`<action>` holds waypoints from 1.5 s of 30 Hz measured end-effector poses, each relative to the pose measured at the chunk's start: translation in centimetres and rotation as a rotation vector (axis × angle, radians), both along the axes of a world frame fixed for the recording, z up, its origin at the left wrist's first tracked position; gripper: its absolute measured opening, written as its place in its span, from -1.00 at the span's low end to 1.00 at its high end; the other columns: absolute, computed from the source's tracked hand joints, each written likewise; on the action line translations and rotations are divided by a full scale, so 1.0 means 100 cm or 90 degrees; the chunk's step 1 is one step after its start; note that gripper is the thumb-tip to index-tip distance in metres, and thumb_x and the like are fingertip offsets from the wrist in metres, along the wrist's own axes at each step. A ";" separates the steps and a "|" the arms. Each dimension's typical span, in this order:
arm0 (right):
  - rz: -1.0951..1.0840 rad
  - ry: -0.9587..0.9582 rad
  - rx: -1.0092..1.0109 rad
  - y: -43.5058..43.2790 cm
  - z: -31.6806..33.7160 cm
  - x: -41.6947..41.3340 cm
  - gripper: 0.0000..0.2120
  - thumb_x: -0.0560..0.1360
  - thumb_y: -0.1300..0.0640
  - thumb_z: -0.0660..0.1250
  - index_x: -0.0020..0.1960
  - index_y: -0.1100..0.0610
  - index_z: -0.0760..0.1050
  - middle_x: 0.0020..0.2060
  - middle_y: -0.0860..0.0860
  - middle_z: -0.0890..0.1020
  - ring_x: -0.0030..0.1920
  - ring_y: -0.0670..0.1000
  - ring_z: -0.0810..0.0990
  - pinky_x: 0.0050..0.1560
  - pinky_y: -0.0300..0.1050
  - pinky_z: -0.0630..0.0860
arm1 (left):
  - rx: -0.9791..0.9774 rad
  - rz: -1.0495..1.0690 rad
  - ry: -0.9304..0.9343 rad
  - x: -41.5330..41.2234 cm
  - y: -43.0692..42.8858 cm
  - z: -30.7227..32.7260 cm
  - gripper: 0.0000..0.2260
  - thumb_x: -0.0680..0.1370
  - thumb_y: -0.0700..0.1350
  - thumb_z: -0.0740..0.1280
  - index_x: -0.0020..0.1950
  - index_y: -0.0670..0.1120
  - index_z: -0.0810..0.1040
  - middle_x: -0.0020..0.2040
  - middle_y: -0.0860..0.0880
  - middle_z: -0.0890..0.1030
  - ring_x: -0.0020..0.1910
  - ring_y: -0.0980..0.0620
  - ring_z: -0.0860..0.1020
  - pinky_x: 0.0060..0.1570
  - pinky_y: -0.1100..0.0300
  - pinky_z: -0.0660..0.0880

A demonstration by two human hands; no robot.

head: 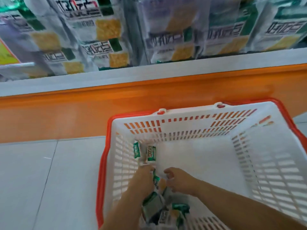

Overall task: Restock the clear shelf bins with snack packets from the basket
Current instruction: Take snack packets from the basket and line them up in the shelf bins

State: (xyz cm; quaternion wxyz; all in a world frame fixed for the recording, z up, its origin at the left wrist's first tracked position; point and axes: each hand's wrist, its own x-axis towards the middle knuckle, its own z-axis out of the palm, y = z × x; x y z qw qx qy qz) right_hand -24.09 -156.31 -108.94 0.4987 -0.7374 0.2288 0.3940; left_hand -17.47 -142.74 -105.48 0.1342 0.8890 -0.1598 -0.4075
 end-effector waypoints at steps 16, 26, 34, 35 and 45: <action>-0.028 -0.215 -0.188 -0.062 0.107 -0.001 -0.88 0.53 0.07 0.30 -0.09 0.12 0.52 -0.25 -0.04 0.53 -0.28 -0.08 0.48 -0.36 -0.30 0.35 | -0.163 0.076 0.095 0.015 -0.031 0.082 -0.54 0.54 -0.13 0.35 0.43 -0.06 0.35 0.33 -0.02 0.44 0.25 0.02 0.44 0.14 0.23 0.44; -0.056 -0.459 -0.149 -0.084 0.268 -0.035 -0.59 0.54 0.06 0.31 0.22 -0.31 0.22 0.27 -0.09 0.42 0.03 0.04 0.60 0.01 -0.03 0.57 | -0.398 0.098 0.132 0.014 -0.062 0.226 -0.81 0.53 -0.15 0.38 0.13 -0.06 0.51 -0.07 0.00 0.62 -0.16 0.05 0.56 -0.08 0.16 0.52; 0.024 -0.678 -0.324 -0.103 0.369 -0.028 -0.78 0.48 0.14 0.39 -0.07 -0.19 0.47 -0.08 -0.31 0.51 -0.07 -0.22 0.53 -0.17 -0.30 0.42 | -0.472 -0.070 -0.208 0.007 -0.076 0.333 -0.74 0.51 -0.07 0.40 0.20 0.08 0.52 0.08 0.16 0.54 0.02 0.16 0.54 0.02 0.25 0.50; 0.003 -0.714 -0.335 -0.106 0.377 -0.024 -0.78 0.47 0.16 0.39 -0.08 -0.16 0.47 -0.08 -0.25 0.51 -0.11 -0.26 0.50 -0.18 -0.30 0.38 | -0.496 -0.057 -0.248 0.007 -0.078 0.340 -0.71 0.53 -0.07 0.38 0.24 0.07 0.49 0.08 0.14 0.53 -0.02 0.19 0.54 -0.05 0.35 0.47; -0.161 -0.783 -0.474 -0.137 0.392 0.038 -0.84 0.50 0.21 0.35 0.00 0.00 0.45 -0.08 -0.05 0.51 -0.21 -0.13 0.43 -0.20 -0.18 0.30 | -0.256 -0.062 -0.570 0.030 -0.084 0.315 -0.48 0.59 0.03 0.24 0.51 0.15 0.14 0.57 0.04 0.00 0.54 -0.04 -0.11 0.48 -0.17 -0.08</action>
